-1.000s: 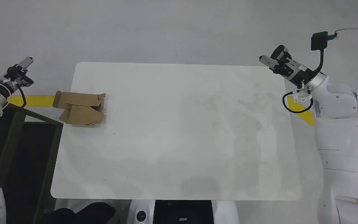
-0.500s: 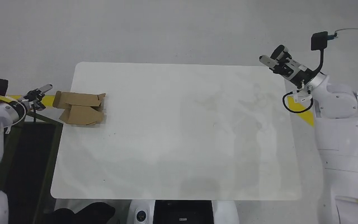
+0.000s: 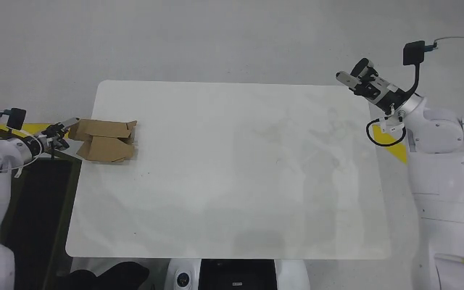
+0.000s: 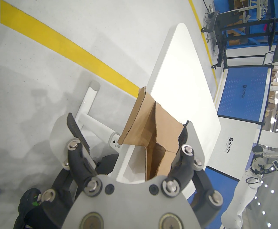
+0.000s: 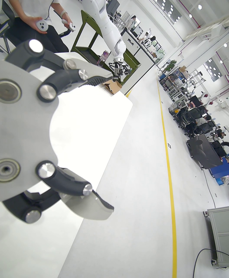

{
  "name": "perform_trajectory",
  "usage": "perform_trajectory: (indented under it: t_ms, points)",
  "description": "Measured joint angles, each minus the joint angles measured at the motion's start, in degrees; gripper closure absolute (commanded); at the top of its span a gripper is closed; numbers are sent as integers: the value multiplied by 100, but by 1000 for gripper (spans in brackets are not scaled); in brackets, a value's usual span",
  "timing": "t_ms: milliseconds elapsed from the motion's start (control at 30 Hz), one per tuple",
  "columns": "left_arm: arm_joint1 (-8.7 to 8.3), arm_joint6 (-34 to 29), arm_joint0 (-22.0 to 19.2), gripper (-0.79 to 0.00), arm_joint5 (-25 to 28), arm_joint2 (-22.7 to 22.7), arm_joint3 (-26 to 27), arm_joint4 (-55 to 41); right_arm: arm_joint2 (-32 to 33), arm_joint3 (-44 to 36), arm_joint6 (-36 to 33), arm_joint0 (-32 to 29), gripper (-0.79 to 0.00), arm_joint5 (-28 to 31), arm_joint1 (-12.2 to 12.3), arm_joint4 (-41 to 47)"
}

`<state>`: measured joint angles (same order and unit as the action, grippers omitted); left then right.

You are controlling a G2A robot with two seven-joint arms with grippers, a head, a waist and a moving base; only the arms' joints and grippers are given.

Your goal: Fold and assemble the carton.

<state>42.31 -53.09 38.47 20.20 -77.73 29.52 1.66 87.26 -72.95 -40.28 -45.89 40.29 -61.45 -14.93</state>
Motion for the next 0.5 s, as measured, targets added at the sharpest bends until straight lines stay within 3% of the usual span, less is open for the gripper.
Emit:
perform_trajectory:
  t_ms: [67, 100, 267, 300, 367, 500]
  points:
    - [18, 34, -13, -172, 9, 1, -31, -67, 0, 0, 0, 0, -785, 0, 0, 0]
    - [29, 44, -18, -114, 12, 6, -48, -99, 0, 0, 0, 0, -785, 0, 0, 0]
    - [77, -7, -19, -148, 15, 60, -78, -187, 0, 0, 0, 0, -785, 0, 0, 0]
    - [86, -13, -21, -132, 24, 74, -78, -195, 0, 0, 0, 0, -785, 0, 0, 0]
    - [97, -18, -29, 0, 45, 89, -81, -202, 0, 0, 0, 0, -785, 0, 0, 0]
    - [113, -63, -71, 0, 93, 79, -113, -295, 0, 0, 0, 0, -785, 0, 0, 0]
